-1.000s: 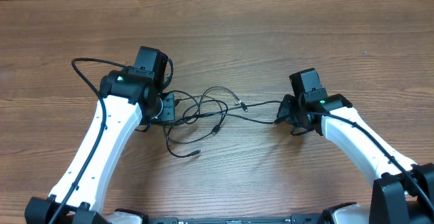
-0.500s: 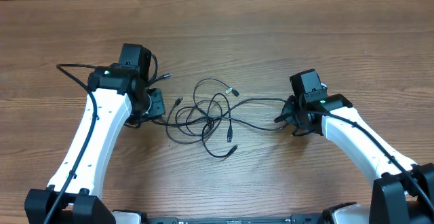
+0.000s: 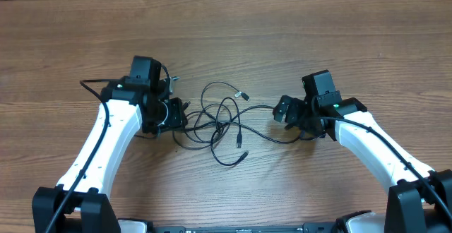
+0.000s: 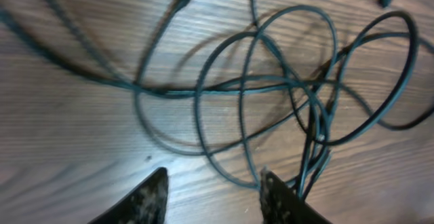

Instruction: Untangle cables

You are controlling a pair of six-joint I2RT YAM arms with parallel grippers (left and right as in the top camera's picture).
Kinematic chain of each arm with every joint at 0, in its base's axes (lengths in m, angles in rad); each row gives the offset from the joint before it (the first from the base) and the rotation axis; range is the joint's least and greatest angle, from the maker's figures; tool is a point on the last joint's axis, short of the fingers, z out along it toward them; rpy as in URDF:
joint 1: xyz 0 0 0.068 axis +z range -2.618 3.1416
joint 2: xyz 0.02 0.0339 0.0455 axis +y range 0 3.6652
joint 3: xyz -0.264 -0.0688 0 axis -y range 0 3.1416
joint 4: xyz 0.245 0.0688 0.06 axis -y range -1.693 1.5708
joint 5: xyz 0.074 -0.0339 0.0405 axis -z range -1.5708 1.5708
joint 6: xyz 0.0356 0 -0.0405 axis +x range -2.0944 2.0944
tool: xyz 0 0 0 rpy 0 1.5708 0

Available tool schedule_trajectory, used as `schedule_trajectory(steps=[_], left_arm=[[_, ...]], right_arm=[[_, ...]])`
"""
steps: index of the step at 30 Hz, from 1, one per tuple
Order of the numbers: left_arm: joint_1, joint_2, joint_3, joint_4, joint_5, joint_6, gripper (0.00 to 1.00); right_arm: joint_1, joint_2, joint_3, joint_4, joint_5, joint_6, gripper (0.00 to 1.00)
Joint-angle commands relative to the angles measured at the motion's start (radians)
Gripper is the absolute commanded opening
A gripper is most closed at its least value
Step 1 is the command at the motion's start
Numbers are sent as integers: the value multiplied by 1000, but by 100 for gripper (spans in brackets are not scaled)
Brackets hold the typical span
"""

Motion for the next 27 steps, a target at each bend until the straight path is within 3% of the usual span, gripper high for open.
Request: schedule_trajectory(steps=[1,10,14,18,20,24,27], left_arm=[[-2,5,-62,69,92,16,46],[-2,5,-72,93,87,17,50],[-2,5,-72,97,104,82,56],[-2,5,-72,110,346,263,59],[-9,5,-72,113,435,285,60],[-66,5,-72,146,409,280,59],[-129,5,-72,206,291,207,55]], right_arm=[[-3,-18,7,8,-125,-74,100],[-2,-18,7,3,-159,-67,100],[-2,-18,7,-27,-180,-67,100],[-3,-18,7,-24,-137,-66,100],[-3,-18,7,-23,-119,-47,100],[-3,-18,7,-22,-119,-40,100],[-3,-18,7,-23,-119,-40,100]])
